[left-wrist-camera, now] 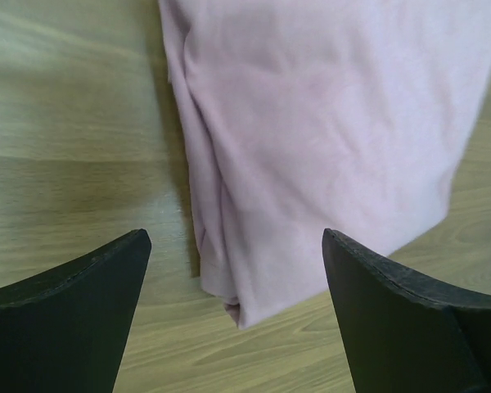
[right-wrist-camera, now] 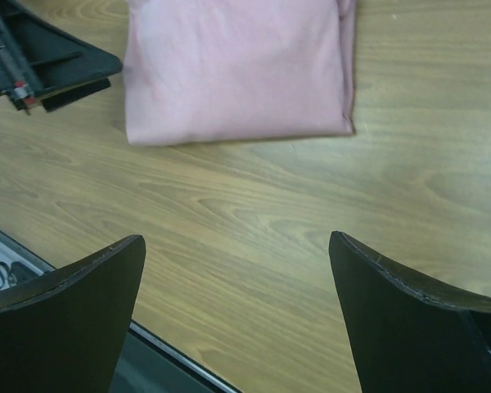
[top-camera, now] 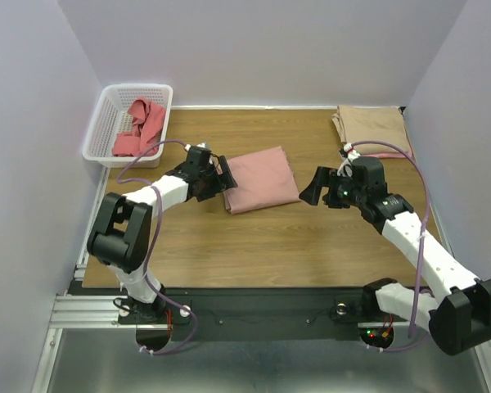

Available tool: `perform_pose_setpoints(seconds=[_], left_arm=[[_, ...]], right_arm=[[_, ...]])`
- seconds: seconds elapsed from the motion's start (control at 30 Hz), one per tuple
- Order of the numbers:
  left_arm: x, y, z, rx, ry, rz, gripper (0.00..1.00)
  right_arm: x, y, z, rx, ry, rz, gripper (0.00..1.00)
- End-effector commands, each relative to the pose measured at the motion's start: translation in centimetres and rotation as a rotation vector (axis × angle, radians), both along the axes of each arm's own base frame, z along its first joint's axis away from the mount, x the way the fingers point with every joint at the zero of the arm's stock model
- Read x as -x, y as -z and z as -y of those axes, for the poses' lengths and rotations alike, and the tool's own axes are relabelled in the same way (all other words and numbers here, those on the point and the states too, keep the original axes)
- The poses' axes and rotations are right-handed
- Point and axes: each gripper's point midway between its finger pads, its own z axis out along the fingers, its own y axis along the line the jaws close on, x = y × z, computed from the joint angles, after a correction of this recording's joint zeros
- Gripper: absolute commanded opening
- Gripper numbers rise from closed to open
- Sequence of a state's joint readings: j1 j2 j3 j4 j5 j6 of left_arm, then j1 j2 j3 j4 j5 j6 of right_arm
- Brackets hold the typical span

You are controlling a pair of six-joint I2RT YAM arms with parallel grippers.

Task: Fold and stack the t-shirts
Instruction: Fold the tshirt

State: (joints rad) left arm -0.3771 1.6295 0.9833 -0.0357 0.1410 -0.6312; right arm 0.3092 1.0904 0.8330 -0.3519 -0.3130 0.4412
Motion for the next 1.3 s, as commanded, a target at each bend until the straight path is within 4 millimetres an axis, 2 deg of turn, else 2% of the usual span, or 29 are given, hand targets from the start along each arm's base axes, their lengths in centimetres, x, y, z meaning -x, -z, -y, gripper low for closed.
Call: perform_pose_setpoints(seconds=[0.0, 0.03, 0.13, 0.2, 0.23, 0.27, 0.3, 0.43, 0.47, 0.5, 0.53, 0.57, 0.67, 0.7, 0.73, 0.77, 0.8, 0.87, 0.93, 1.1, 1.2, 1.23, 1.27], left_arm=[[-1.0, 0.4, 2.1, 0.042, 0.013, 0.011, 0.98], [-0.9, 1.6, 2.3, 0.033, 0.017, -0.017, 0.98], [-1.1, 2.5, 2.8, 0.029, 0.027, -0.036, 0.98], [-1.2, 2.8, 2.9, 0.024, 0.025, -0.039, 0.98], [-1.2, 2.9, 2.8, 0.021, 0.02, -0.039, 0.98], [-1.2, 3.0, 2.8, 0.021, 0.02, -0.039, 0.98], [-1.2, 3.0, 2.9, 0.019, 0.021, -0.036, 0.98], [-1.3, 3.3, 2.7, 0.01, 0.022, -0.035, 0.98], [-1.3, 3.5, 2.7, 0.005, 0.023, -0.039, 0.98], [-1.4, 3.5, 2.7, 0.003, 0.024, -0.036, 0.98], [-1.4, 3.4, 2.7, 0.004, 0.025, -0.035, 0.98], [-1.5, 3.5, 2.8, 0.004, 0.027, -0.035, 0.98], [-1.7, 3.4, 2.9, 0.005, 0.03, -0.032, 0.98], [-1.7, 3.3, 3.0, 0.008, 0.034, -0.032, 0.98], [-1.7, 3.2, 3.0, 0.009, 0.034, -0.03, 0.98], [-1.7, 3.2, 3.0, 0.011, 0.034, -0.03, 0.98], [-1.7, 3.1, 3.0, 0.012, 0.034, -0.028, 0.98], [-1.6, 2.9, 2.9, 0.012, 0.032, -0.023, 0.98], [-1.6, 2.7, 2.8, 0.01, 0.03, -0.017, 0.98], [-1.6, 2.6, 2.6, 0.003, 0.025, -0.012, 0.98], [-1.6, 2.9, 2.5, 0.002, 0.025, -0.02, 0.98], [-1.6, 3.0, 2.5, 0.003, 0.025, -0.022, 0.98], [-1.6, 3.0, 2.5, 0.003, 0.025, -0.022, 0.98]], right_arm=[[0.8, 0.0, 0.9, 0.022, 0.037, 0.016, 1.0], [0.8, 0.1, 1.0, 0.027, 0.043, 0.016, 1.0], [-0.3, 0.8, 1.5, 0.077, 0.06, 0.015, 1.0], [-1.7, 0.7, 1.6, 0.108, 0.074, 0.016, 1.0], [-2.8, 2.4, 2.0, 0.155, 0.094, -0.023, 1.0], [-3.6, 2.9, 2.0, 0.174, 0.098, -0.033, 1.0], [-5.5, 3.8, 1.8, 0.204, 0.111, -0.048, 1.0], [-9.3, 4.5, 0.4, 0.211, 0.082, -0.06, 1.0], [-10.1, 6.5, -0.1, 0.23, 0.059, -0.098, 1.0], [-10.6, 6.7, -0.5, 0.224, 0.046, -0.102, 1.0], [-11.8, 5.9, -1.4, 0.2, 0.024, -0.077, 1.0], [-12.3, 7.2, -1.9, 0.202, -0.006, -0.096, 1.0], [-13.9, 7.1, -3.1, 0.179, -0.047, -0.066, 1.0], [-14.2, 8.4, -3.2, 0.187, -0.051, -0.092, 1.0], [-14.9, 8.4, -3.3, 0.19, -0.045, -0.087, 1.0], [-15.1, 8.8, -3.3, 0.195, -0.047, -0.093, 0.99], [-15.2, 10.2, -3.5, 0.2, -0.054, -0.119, 0.99], [-15.7, 11.0, -3.6, 0.206, -0.051, -0.132, 0.95], [-15.7, 13.1, -3.8, 0.213, -0.063, -0.172, 0.9], [-14.3, 15.1, -5.3, 0.171, -0.127, -0.237, 0.78], [-12.9, 15.7, -6.5, 0.142, -0.17, -0.272, 0.66], [-12.3, 16.1, -6.5, 0.143, -0.176, -0.287, 0.55], [-12.1, 16.3, -6.6, 0.147, -0.178, -0.288, 0.5]])
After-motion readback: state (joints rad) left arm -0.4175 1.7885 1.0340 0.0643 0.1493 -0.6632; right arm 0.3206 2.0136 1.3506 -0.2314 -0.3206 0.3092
